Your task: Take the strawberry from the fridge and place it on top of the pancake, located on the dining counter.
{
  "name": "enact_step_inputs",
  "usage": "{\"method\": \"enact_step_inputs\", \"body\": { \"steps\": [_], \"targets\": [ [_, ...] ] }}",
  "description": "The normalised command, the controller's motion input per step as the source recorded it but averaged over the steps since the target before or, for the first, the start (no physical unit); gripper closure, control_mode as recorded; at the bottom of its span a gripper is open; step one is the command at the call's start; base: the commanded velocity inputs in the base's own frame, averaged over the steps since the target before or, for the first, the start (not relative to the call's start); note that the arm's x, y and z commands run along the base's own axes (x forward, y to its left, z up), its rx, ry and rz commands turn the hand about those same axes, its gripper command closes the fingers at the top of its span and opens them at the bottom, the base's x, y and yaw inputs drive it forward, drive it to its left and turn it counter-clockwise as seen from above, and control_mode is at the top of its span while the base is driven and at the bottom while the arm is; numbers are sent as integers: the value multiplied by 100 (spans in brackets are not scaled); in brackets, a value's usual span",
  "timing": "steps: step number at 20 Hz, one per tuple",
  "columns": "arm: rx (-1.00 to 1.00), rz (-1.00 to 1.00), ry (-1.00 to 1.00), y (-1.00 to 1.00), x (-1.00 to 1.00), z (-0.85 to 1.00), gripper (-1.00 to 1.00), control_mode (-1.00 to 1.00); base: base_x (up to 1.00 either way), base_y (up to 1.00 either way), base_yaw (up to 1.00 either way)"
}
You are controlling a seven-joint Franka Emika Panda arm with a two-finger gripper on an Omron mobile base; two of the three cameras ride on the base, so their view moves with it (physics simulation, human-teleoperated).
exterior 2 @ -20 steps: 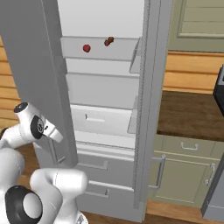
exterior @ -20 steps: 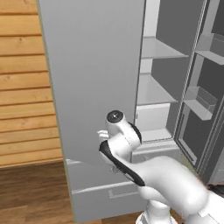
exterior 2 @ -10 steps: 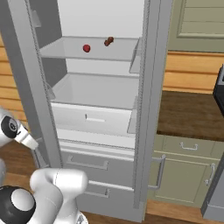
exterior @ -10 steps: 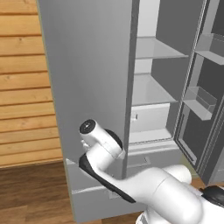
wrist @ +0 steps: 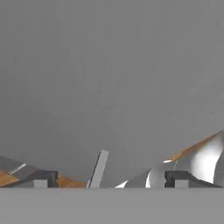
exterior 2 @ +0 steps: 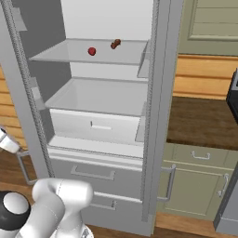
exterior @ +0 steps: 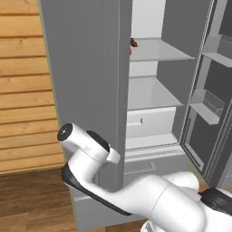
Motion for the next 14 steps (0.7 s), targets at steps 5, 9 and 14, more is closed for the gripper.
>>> {"method": "enact_step_inputs", "body": {
  "steps": [5, 9, 14],
  "targets": [
    [-3, 0, -1, 19, -40, 92, -100, -100, 0, 0, 0],
    [0, 0, -8, 9, -86, 55, -100, -100, 0, 0, 0],
    [14, 1, -11, -18, -95, 62, -100, -100, 0, 0, 0]
  ]
}}
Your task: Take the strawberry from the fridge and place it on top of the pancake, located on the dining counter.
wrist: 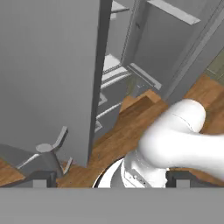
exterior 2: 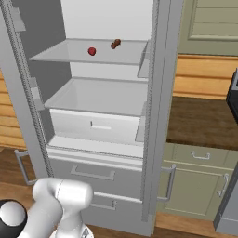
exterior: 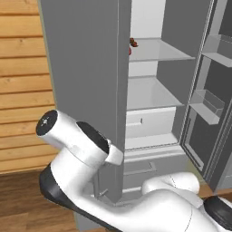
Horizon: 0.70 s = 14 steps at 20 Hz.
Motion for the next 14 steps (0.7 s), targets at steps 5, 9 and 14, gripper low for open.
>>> {"method": "enact_step_inputs", "body": {
  "steps": [5, 9, 14],
  "targets": [
    [60, 2, -7, -69, -27, 62, -100, -100, 0, 0, 0],
    [79, 7, 0, -92, 0, 61, -100, -100, 0, 0, 0],
    [92, 4, 0, -93, 0, 52, -100, -100, 0, 0, 0]
  ]
}}
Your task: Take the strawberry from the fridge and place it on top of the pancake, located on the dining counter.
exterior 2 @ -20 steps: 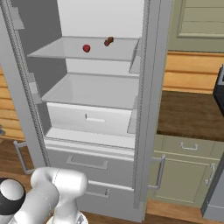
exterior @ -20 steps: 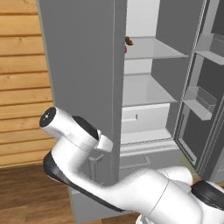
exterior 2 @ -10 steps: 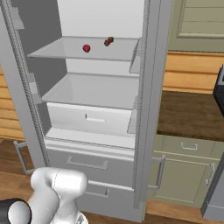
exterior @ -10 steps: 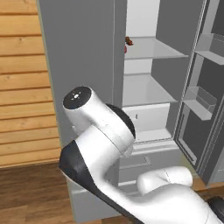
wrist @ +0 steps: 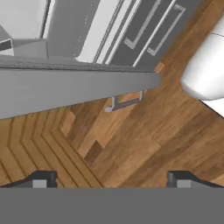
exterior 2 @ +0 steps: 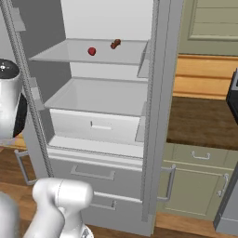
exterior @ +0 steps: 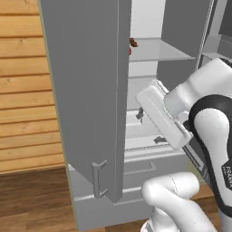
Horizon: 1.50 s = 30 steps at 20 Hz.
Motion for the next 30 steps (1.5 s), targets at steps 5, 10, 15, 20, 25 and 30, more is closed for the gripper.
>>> {"method": "enact_step_inputs", "body": {
  "steps": [5, 10, 15, 20, 25, 30],
  "targets": [
    [75, 13, -11, -60, 19, 24, -100, -100, 0, 0, 0],
    [49, 26, -13, -21, 88, 39, -100, -100, 0, 0, 0],
    [17, 34, -2, 5, 77, 26, -100, -100, 0, 0, 0],
    [0, 28, -17, 16, 69, 0, -100, -100, 0, 0, 0],
    [0, 18, -12, 17, 57, -1, -100, -100, 0, 0, 0],
    [0, 9, -14, 34, 52, -10, -100, -100, 0, 0, 0]
  ]
}}
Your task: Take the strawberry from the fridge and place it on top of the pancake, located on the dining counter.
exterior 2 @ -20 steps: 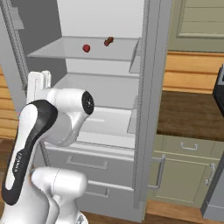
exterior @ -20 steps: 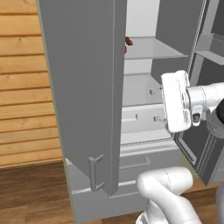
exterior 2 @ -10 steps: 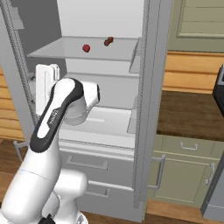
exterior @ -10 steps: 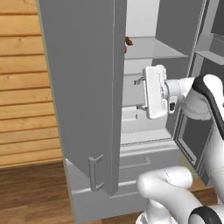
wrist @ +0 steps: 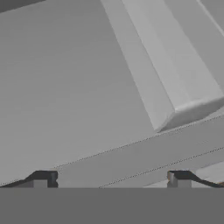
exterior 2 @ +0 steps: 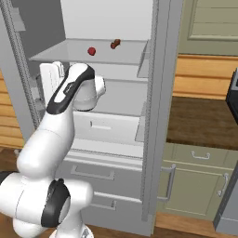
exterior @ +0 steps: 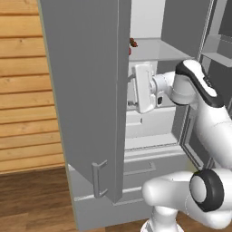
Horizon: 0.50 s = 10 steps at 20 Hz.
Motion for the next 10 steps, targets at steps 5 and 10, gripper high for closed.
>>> {"method": "enact_step_inputs", "body": {
  "steps": [5, 10],
  "targets": [
    [-4, 11, -20, 70, 5, 0, -100, -100, 0, 0, 0],
    [-11, 8, -19, 86, -3, 0, -100, -100, 0, 0, 0]
  ]
}}
